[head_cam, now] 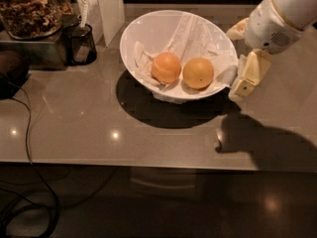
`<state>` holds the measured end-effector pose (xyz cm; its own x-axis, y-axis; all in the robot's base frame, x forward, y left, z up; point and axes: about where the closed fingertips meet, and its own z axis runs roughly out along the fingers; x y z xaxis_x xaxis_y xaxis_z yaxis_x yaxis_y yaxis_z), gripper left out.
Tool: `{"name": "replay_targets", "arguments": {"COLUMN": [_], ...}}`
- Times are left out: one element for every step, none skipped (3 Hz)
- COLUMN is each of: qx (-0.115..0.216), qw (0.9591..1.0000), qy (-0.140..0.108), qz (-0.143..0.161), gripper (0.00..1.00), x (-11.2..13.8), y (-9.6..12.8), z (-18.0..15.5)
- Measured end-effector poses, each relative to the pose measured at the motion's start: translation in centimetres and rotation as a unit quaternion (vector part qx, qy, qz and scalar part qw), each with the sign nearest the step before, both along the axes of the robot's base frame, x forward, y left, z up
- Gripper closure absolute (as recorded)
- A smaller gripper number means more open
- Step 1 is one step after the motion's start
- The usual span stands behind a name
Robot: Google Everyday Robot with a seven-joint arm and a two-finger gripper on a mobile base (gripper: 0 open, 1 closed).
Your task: Pick orange from white bowl
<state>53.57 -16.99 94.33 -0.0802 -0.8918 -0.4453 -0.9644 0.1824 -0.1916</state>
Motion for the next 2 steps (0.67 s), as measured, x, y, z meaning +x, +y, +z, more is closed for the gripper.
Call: {"name": "replay_targets", "arguments": {"qx": [0.007, 0.03], "qw": [1.0, 0.9995], "qy": [0.003, 0.004], "qz": [0.002, -0.012], "gripper": [0.0, 0.0], "x": [1.04, 1.14], "y": [0.28, 0.02], "z": [-0.61, -1.46]}}
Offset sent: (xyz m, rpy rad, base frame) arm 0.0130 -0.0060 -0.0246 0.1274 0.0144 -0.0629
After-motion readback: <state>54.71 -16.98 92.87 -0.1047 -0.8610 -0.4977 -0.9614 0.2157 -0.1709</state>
